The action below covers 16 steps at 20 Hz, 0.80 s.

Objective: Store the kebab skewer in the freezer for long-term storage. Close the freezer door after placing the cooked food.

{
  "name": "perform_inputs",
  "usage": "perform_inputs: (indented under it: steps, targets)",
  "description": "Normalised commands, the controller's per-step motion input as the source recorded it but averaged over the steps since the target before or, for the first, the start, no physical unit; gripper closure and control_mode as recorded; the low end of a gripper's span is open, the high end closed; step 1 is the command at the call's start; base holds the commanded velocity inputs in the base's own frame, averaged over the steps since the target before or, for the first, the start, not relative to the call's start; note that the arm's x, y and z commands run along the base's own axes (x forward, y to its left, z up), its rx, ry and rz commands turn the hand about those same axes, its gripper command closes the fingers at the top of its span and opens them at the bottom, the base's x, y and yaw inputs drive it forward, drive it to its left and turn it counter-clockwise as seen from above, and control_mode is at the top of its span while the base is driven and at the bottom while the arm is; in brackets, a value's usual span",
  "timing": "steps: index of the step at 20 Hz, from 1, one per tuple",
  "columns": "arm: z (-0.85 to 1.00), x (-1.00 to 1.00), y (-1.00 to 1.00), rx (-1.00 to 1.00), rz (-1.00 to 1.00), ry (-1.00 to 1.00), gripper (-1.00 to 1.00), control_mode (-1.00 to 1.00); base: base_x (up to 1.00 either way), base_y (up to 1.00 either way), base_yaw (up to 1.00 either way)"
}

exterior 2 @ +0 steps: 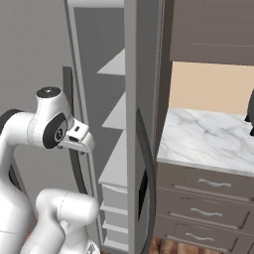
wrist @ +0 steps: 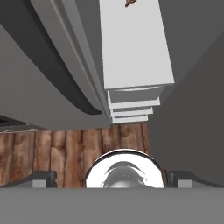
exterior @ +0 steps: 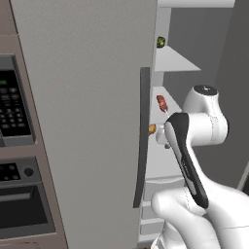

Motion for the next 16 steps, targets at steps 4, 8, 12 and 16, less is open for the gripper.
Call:
perform_inputs:
  steps: [4,8,12,16]
  targets:
    - [-0.05,0.0,0.0,0.0,0.0,0.0,-1.0,-1.0,0.0,0.0,0.0]
    - [0.0,0.0,0.0,0.0,0.0,0.0,-1.0,-1.0,0.0,0.0,0.0]
    - [0.0,-0.05,-0.02,0.0,-0.01,0.0,-1.0,1.0,-0.19,0.0,-0.04]
    - [0.0,0.0,0.0,0.0,0.0,0.0,-1.0,1.0,-0.49,0.0,-0.17]
